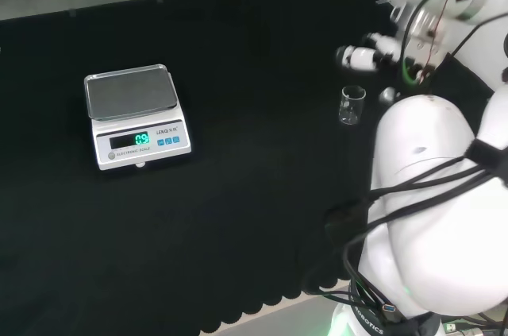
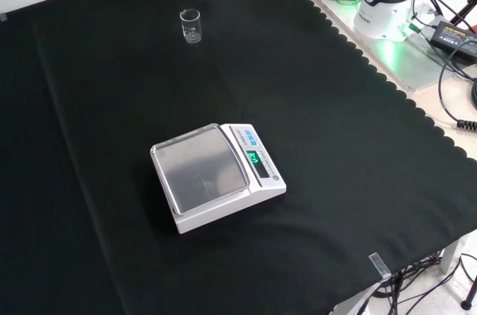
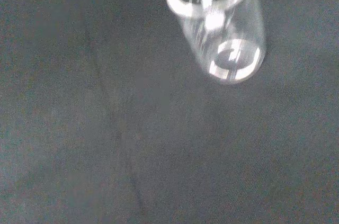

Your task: Pick up the beaker.

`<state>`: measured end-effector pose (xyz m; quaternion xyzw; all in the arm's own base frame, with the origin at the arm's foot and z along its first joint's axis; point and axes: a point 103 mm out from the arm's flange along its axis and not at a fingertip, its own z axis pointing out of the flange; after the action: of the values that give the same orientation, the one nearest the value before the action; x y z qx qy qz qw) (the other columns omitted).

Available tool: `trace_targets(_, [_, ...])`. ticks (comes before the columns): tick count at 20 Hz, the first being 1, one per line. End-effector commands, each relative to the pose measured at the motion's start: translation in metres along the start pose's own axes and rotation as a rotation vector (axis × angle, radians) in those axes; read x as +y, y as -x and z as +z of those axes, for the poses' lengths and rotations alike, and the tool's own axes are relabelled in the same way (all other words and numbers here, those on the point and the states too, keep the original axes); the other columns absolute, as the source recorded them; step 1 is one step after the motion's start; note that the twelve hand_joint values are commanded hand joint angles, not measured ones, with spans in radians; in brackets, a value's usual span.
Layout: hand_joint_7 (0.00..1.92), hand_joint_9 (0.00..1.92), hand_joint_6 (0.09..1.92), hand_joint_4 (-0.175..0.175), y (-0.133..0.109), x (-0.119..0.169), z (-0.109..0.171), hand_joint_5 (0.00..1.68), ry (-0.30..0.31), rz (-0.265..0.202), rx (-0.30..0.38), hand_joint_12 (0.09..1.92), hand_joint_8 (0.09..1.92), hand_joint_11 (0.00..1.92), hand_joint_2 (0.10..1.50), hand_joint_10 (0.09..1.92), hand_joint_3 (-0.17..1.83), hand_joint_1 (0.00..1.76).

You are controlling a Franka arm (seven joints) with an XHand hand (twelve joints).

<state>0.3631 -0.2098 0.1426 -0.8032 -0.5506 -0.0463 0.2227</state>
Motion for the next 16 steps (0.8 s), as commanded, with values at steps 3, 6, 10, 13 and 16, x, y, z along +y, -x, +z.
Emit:
trace_targets(3, [0.00,0.00,0.09,-0.041,0.0114,0.0236,0.0768,0.10,-0.139,0.038,-0.028,1.46,0.38,0.00,1.00,0.59,0.31,0.00])
trace_targets(6, [0.00,0.00,0.09,-0.041,0.0119,0.0245,0.0788,0.10,-0.146,0.043,-0.026,1.46,0.38,0.00,1.00,0.58,0.31,0.00])
trace_targets(10, [0.00,0.00,0.09,-0.041,0.0133,0.0247,0.0798,0.11,-0.154,0.048,-0.023,1.46,0.38,0.00,1.00,0.58,0.31,0.00])
trace_targets(13, [0.00,0.00,0.09,-0.041,0.0127,0.0237,0.0797,0.11,-0.122,0.040,-0.040,1.47,0.40,0.00,1.00,0.58,0.30,0.00])
trace_targets(16, [0.01,0.07,0.09,-0.050,0.0074,0.0209,0.0803,0.13,-0.043,0.028,-0.139,1.48,0.60,0.11,1.00,0.79,0.27,0.06])
